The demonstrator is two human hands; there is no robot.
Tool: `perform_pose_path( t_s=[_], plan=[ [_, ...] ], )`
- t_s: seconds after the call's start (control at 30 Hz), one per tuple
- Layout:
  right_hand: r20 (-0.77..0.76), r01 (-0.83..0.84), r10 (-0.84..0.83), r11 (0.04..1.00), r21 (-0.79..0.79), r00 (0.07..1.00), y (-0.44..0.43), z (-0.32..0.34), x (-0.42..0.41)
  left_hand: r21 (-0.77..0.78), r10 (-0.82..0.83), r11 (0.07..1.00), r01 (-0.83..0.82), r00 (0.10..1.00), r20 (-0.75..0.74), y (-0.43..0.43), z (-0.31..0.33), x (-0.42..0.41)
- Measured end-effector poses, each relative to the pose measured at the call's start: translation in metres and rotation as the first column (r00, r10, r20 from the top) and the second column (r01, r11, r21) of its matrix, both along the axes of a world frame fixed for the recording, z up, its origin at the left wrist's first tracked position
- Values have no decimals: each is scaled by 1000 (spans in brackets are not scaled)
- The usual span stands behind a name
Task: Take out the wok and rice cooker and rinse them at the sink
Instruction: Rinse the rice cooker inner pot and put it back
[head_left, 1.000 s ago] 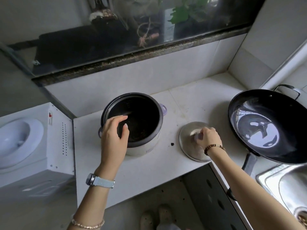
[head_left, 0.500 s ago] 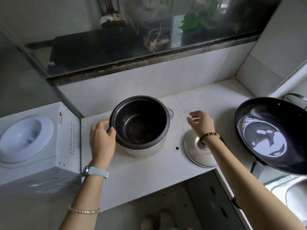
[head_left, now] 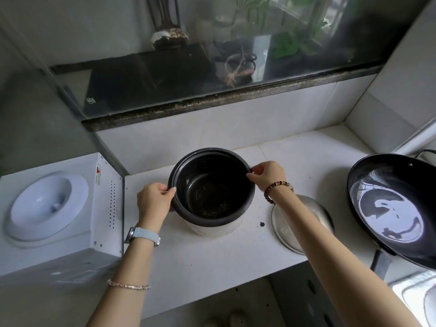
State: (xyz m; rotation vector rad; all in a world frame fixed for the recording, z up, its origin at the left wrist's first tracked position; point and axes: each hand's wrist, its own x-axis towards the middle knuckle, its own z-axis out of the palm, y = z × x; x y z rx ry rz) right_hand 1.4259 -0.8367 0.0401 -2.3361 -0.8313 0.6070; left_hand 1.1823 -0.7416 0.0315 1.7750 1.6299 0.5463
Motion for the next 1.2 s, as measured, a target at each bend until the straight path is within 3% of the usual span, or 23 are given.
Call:
perform_pose_path(
  t_s=[0.17,0.33,0.57,0.77,1.0,1.2],
  plan=[
    [-61,47,-47,999,-15,997,2,5,-3,42,-41,998,41,999,8,1,4,1],
    [-50,94,-90,991,98,995,1,23,-5,112,-44,993,38,998,51,7,26,2],
    [-33,169,-166,942,289,985,-32,72,-2,159,-96,985,61,970,224,10,81,6],
    [35,253,-289,886,389,957,-110,104,7,254,-270,941,224,949,163,-28,120,39],
    [79,442,-499,821,360,863,-241,109,15,239,-524,842,484,840,140,-109,114,106],
    [-70,659,-683,666,350,727,-362,101,20,182,-723,690,701,680,120,-198,104,170]
  ],
)
